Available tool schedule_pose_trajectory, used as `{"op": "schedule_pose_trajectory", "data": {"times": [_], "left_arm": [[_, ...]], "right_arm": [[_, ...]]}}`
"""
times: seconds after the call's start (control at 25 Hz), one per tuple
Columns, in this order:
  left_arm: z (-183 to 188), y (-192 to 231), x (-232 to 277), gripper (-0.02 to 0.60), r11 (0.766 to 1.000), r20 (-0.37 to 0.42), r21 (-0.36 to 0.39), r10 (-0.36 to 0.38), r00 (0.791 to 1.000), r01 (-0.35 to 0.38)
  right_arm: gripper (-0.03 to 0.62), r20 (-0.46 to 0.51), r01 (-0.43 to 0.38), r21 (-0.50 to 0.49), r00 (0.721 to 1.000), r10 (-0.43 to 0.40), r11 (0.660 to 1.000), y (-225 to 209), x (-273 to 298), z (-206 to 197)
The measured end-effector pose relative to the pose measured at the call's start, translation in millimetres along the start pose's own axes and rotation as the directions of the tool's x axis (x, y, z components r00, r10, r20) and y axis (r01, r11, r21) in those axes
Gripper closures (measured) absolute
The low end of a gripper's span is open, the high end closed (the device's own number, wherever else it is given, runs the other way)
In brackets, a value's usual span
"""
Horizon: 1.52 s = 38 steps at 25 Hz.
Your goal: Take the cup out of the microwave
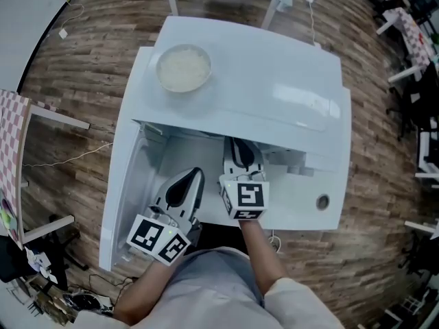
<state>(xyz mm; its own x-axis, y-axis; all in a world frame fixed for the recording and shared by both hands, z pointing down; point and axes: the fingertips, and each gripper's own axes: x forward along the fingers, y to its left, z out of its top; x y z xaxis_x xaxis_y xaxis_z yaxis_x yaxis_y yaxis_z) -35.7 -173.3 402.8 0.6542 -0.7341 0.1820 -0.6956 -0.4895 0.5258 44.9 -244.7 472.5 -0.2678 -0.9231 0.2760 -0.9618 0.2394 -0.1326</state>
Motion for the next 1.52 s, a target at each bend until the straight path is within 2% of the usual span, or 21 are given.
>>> {"op": "schedule_pose_trajectory", "data": {"times": [0.48,0.72,1.04,1.52], "left_arm": [[-11,9,20,0.572,1.000,-0.042,-0.015,0.006,0.999,-0.006],[-17,14,23,0.572,0.999,-0.061,-0.026,0.018,0.998,-0.019],[-21,17,25,0.572,0.999,-0.070,-0.040,0.031,0.997,-0.033],[-25,24,30,0.572,0.998,-0.080,-0.046,0.043,0.996,-0.047]], "right_arm": [[0.435,-0.004,0.046,0.012,0.999,-0.046,0.999,-33,46,-13],[0.398,-0.004,0.043,0.006,0.999,-0.043,0.999,-40,64,-11],[0.390,0.012,0.029,-0.024,1.000,-0.029,0.999,-45,85,-4],[0.393,0.017,0.075,-0.090,0.997,-0.073,0.993,-54,90,2]]}}
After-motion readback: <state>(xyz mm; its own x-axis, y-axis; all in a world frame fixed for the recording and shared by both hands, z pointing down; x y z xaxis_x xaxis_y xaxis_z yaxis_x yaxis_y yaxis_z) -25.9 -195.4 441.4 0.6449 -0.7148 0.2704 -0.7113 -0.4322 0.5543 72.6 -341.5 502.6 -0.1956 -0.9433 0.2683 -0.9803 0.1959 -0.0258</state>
